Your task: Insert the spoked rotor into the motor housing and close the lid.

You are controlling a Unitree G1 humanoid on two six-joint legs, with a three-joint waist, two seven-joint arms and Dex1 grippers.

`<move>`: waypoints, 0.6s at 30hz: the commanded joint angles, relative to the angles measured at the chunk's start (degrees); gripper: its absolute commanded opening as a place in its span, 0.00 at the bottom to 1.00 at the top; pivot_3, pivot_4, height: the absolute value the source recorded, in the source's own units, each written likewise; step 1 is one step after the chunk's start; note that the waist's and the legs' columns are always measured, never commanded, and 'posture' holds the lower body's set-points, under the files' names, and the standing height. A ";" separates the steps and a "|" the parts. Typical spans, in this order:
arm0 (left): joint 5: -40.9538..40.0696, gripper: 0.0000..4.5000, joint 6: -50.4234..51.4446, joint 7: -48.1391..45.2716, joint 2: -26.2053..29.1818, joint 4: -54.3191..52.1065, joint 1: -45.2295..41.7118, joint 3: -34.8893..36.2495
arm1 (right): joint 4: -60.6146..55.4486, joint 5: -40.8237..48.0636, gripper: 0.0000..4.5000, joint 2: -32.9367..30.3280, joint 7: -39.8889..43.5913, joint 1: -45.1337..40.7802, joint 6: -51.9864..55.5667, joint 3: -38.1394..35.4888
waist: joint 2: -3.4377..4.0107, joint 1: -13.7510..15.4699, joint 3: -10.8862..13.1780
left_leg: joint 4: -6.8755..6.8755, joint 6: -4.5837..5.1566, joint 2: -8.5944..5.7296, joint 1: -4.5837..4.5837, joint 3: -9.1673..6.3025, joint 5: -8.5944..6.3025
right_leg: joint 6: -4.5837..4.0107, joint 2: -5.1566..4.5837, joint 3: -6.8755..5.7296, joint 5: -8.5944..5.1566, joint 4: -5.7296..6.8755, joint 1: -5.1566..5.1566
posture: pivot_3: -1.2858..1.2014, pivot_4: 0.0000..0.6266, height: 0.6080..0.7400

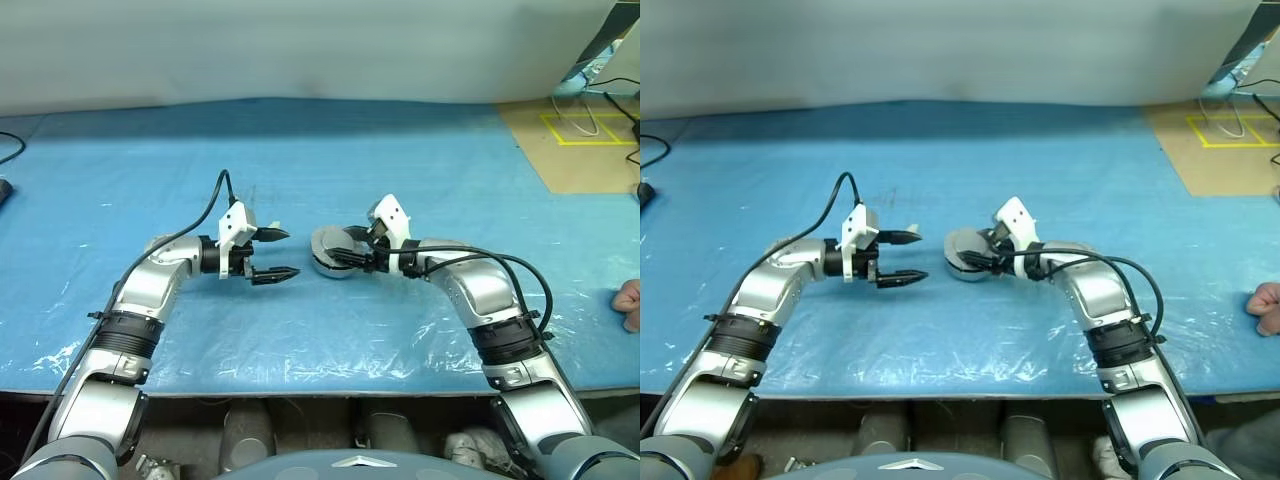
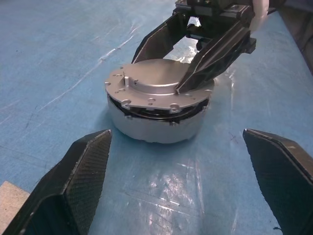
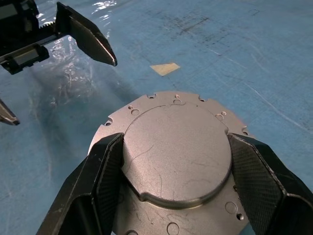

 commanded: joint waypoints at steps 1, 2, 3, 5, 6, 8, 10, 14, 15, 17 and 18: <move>-0.23 1.00 -0.80 -0.24 0.10 -0.90 -0.63 0.48 | 1.69 -2.71 0.66 -0.79 0.15 0.97 -2.37 2.32 | 0.00 -0.01 0.00 | 0.02 0.00 0.00 0.00 0.00 0.00 | 0.00 0.00 0.00 0.00 0.00 0.00 | 0.52 0.24 1.00; -0.22 1.00 -0.84 -0.21 0.10 -0.87 -0.65 0.48 | 2.18 -2.59 0.66 -0.79 0.21 1.25 -2.42 2.04 | 0.00 -0.01 0.00 | 0.04 0.00 0.01 0.00 0.00 0.00 | 0.00 0.00 0.00 0.00 0.01 0.01 | 0.52 0.24 1.00; -0.20 1.00 -0.87 -0.19 0.09 -0.84 -0.66 0.47 | 2.59 -2.28 0.66 -0.80 0.32 1.47 -2.31 1.65 | 0.00 -0.01 0.00 | 0.07 0.00 0.02 0.02 0.00 0.00 | -0.01 0.00 0.01 0.00 0.02 0.03 | 0.52 0.24 1.00; -0.19 1.00 -0.89 -0.13 0.06 -0.82 -0.69 0.48 | 2.98 -2.17 0.66 -1.12 0.70 1.85 -2.62 1.38 | 0.00 -0.01 0.00 | 0.14 0.00 0.03 0.02 0.00 0.00 | -0.01 0.00 0.01 0.00 0.04 0.04 | 0.52 0.24 1.00; -0.19 1.00 -0.93 -0.11 0.03 -0.81 -0.69 0.48 | 3.08 -2.32 0.66 -1.41 0.90 2.13 -2.85 1.38 | 0.00 -0.01 0.00 | 0.20 0.00 0.03 0.02 0.00 0.00 | -0.02 0.00 0.01 0.00 0.06 0.06 | 0.52 0.24 1.00; -0.18 1.00 -0.96 -0.11 -0.01 -0.80 -0.68 0.45 | 3.18 -2.20 0.66 -1.54 1.03 2.44 -2.66 1.16 | 0.00 0.03 0.00 | 0.25 0.00 0.04 0.03 0.00 0.00 | -0.03 0.00 0.02 -0.01 0.06 0.08 | 0.52 0.24 1.00; -0.16 1.00 -1.01 -0.12 -0.05 -0.74 -0.72 0.42 | 3.32 -2.08 0.66 -1.54 1.17 2.62 -2.60 1.09 | 0.00 0.11 0.00 | 0.28 0.00 0.03 0.04 -0.02 0.00 | -0.15 -0.01 0.01 -0.08 0.07 0.14 | 0.52 0.24 1.00; -0.05 1.00 -1.10 -0.21 -0.14 -0.12 -1.30 0.38 | 4.07 -2.28 0.66 -1.14 1.34 2.42 -2.63 1.42 | 0.00 0.11 0.00 | 0.29 0.00 0.03 0.13 -0.04 0.00 | -0.21 -0.01 0.00 -0.12 0.06 0.25 | 0.52 0.24 1.00; 0.00 1.00 -1.20 -0.20 -0.19 0.01 -1.42 0.36 | 4.04 -2.70 0.66 -1.04 1.42 2.71 -2.96 2.11 | 0.00 0.11 0.00 | 0.29 0.00 0.04 0.14 -0.04 0.00 | -0.21 -0.01 0.00 -0.12 0.06 0.27 | 0.52 0.24 1.00; 0.10 1.00 -1.43 -0.05 -0.38 0.39 -1.75 0.42 | 4.12 -2.91 0.66 -0.50 1.46 3.17 -2.82 3.04 | 0.00 0.09 0.00 | 0.29 0.00 0.04 0.17 -0.04 0.00 | -0.21 -0.01 0.00 -0.12 0.05 0.30 | 0.52 0.24 1.00; 0.14 1.00 -1.55 -0.04 -0.46 0.62 -1.87 0.44 | 4.24 -2.96 0.66 -0.34 1.65 3.34 -2.77 3.44 | 0.00 0.06 0.00 | 0.29 0.00 0.04 0.19 -0.04 0.00 | -0.22 -0.01 0.00 -0.12 0.05 0.32 | 0.52 0.24 1.00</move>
